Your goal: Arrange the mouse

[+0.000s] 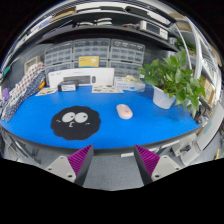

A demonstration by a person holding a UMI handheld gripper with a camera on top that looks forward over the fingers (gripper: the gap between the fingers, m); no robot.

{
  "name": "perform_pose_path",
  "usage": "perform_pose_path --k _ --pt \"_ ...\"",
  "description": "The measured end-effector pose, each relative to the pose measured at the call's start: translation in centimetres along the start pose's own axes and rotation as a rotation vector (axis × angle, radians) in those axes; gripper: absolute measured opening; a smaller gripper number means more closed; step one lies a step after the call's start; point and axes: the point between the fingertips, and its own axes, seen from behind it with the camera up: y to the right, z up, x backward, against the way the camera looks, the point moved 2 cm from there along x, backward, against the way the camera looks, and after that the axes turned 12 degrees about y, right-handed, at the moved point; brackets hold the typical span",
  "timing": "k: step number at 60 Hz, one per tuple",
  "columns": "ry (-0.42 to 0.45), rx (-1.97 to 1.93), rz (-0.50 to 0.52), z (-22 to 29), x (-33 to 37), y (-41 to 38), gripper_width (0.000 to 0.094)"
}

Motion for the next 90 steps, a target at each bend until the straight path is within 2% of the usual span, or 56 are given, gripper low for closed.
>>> perform_pose_path --k 13,29,39,40,42,43,44,48,55,63,68,75,84,90 --pt "-0.023 -0.035 0.002 2.2 -9.5 4.2 0.0815" --pt "-0.026 -0.023 0.049 5.3 -19.2 5.2 0.0789" --pt "-0.063 -0.014 0.073 4.8 -21.8 4.9 0.0666" --pt "-0.067 -0.012 0.074 4.6 -22.0 4.8 0.0617" --pt "-0.065 -0.015 0.088 4.6 -22.1 4.4 0.0602" --pt "-0.064 -0.015 0.083 4.6 -22.1 4.5 0.0556" --pt "-0.065 -0.016 0.085 4.5 -22.1 4.4 0.0472" --pt "-0.069 0.003 0.079 4.5 -22.1 4.4 0.0446" --pt "-0.101 -0.011 0.056 4.4 -22.1 4.2 0.0339" --pt "-0.139 -0.038 0.039 5.3 -21.8 4.2 0.0335" --pt "-0.095 -0.039 0.009 8.6 -21.2 4.8 0.0336" --pt "0.010 -0.045 -0.006 16.1 -19.9 4.6 0.0337" --pt "0.135 -0.039 0.008 24.2 -17.1 1.8 0.0337" --pt "0.178 -0.042 0.044 26.9 -15.0 -1.7 0.0335"
